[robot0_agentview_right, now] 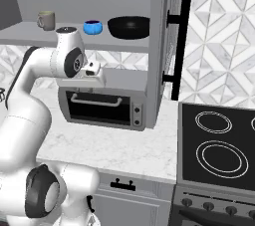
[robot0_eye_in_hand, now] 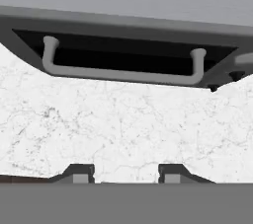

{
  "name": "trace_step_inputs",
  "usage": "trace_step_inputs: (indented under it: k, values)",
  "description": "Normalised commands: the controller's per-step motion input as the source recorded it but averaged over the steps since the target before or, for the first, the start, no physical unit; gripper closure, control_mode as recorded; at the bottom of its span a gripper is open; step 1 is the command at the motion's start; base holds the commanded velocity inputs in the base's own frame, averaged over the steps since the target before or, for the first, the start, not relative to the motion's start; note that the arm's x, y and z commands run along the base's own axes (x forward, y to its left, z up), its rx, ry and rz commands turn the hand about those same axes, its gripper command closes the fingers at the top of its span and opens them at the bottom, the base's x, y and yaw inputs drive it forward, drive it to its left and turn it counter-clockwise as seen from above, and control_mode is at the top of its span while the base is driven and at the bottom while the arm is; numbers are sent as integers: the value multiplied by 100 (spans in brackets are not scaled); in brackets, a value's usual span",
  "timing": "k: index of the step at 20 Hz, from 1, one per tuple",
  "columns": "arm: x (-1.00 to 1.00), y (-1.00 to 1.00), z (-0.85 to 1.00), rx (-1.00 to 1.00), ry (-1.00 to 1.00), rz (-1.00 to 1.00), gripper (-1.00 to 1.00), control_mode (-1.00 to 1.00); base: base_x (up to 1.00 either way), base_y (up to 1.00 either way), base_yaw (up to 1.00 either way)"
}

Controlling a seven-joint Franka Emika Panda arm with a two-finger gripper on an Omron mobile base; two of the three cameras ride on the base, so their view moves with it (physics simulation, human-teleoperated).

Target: Gather all objects into one cabinet and sort the glasses and bowls to opposite sides.

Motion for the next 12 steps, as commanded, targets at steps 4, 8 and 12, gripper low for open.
trace_step_inputs:
  k: [4,8,12]
  values:
    - [-31,0,42,0,-32,0,-100,-100,0,0,0]
    - [-53,0,89,0,-61,0,-100,-100,0,0,0]
    - [-61,0,74,0,-48,0,-100,-100,0,0,0]
